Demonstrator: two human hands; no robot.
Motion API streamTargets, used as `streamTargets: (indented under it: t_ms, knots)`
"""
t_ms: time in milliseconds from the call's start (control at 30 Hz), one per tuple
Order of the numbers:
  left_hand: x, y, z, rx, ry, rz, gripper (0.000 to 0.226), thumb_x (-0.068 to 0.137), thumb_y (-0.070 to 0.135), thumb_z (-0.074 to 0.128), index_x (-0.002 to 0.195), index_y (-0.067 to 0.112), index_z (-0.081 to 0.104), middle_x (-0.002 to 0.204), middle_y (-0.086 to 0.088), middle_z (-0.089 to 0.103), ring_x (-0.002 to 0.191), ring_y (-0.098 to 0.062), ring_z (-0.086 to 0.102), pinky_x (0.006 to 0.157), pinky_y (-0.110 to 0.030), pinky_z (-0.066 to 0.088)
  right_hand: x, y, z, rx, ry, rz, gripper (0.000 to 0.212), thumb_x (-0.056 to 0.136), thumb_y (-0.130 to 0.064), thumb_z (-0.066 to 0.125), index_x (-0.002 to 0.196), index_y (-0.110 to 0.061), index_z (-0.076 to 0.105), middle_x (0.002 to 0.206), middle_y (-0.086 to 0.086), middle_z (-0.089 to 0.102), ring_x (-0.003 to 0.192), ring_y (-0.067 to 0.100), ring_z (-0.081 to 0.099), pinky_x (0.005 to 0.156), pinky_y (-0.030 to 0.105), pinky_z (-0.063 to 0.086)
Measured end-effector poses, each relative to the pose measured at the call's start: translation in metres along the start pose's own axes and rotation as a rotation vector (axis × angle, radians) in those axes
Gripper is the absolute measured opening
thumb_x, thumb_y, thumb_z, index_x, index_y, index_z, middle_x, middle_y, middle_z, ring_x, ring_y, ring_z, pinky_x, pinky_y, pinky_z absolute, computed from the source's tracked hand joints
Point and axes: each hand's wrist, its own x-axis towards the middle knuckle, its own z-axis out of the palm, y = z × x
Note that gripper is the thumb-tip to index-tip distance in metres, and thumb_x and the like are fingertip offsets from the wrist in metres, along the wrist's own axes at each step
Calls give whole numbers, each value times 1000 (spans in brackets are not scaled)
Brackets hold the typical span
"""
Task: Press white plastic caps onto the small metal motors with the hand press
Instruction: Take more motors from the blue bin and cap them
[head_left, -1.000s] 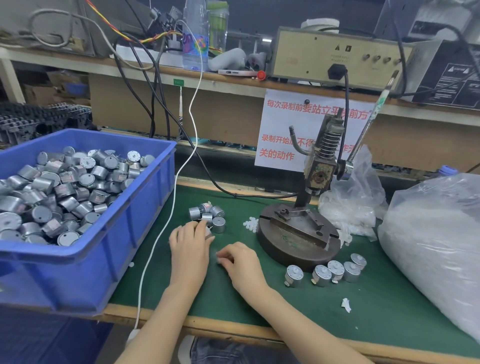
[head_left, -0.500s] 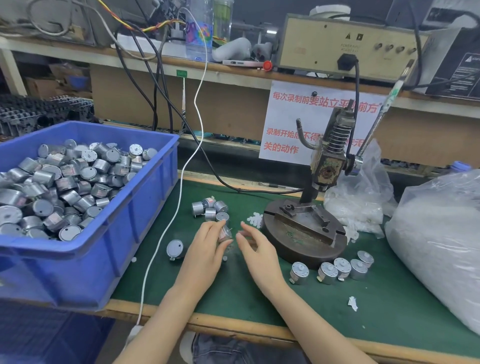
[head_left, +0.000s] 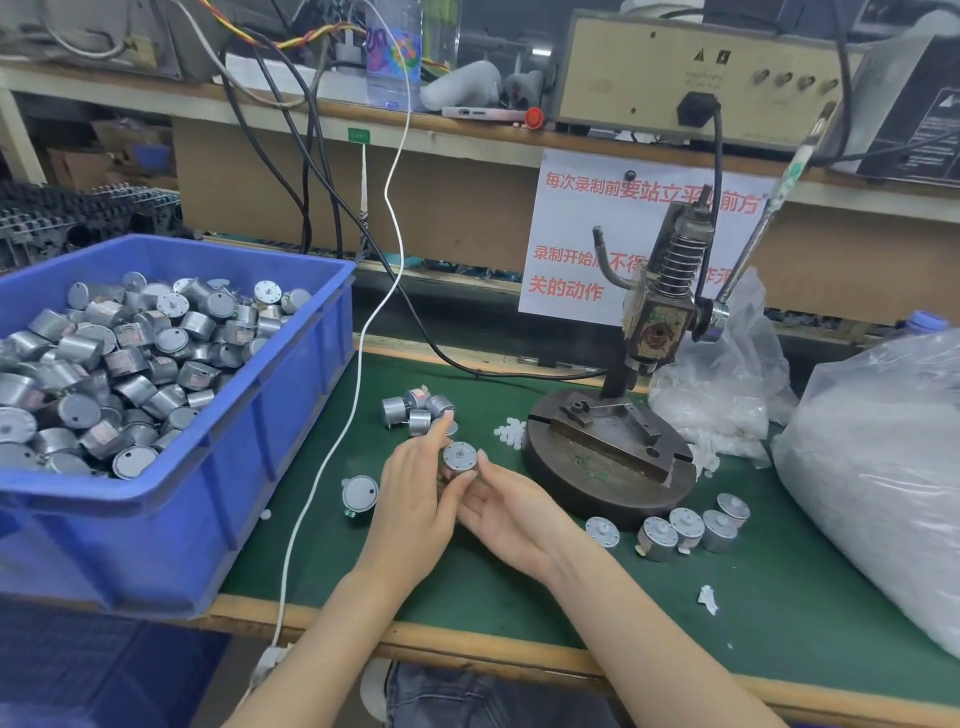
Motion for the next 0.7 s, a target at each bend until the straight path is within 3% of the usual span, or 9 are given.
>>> streamTargets:
  t_ms: [133, 300, 367, 433, 533, 700]
  knots:
    - [-2, 2, -3, 32, -15, 30, 54, 89, 35, 44, 139, 22, 29, 114, 11, 48, 106, -6, 39, 93, -17, 26, 2, 0, -13, -7, 48, -70, 22, 93, -21, 51, 90, -6, 66, 83, 8, 68, 77, 17, 67, 72, 25, 55]
    - [2, -10, -4, -94, 154, -197, 45, 87, 22, 40, 130, 11, 43, 108, 2, 50, 101, -10, 41, 91, -25, 32, 4, 1, -19, -886, 221, -274, 10, 94, -26, 54, 97, -18, 59, 84, -7, 63, 61, -2, 60, 56, 12, 43]
    - [3, -11, -4, -107, 182, -241, 43, 87, 21, 39, 128, 10, 45, 104, 3, 46, 99, -13, 42, 89, -28, 35, 5, 4, -17, -1091, 220, -330, 21, 94, -27, 54, 111, -17, 60, 88, -9, 62, 70, 0, 57, 68, 16, 48]
    - [3, -9, -3, -92, 172, -236, 41, 87, 21, 38, 125, 10, 46, 102, 3, 44, 98, -12, 42, 89, -29, 36, 7, 9, -18, -1311, 208, -390, 35, 96, -28, 50, 129, -19, 54, 100, -1, 61, 89, 10, 55, 86, 21, 43]
    - [3, -8, -3, -95, 173, -245, 39, 88, 21, 37, 122, 9, 48, 102, 3, 43, 96, -13, 44, 87, -28, 36, 7, 14, -20, -1471, 195, -451, 42, 99, -29, 42, 140, -20, 41, 110, 8, 58, 107, 17, 51, 85, 19, 32]
    - [3, -7, -3, -104, 172, -231, 34, 88, 18, 37, 118, 8, 51, 100, 2, 42, 90, -11, 46, 85, -25, 36, 11, 18, -17, -1511, 186, -399, 43, 101, -31, 36, 143, -23, 36, 115, 7, 56, 113, 19, 49, 88, 24, 33]
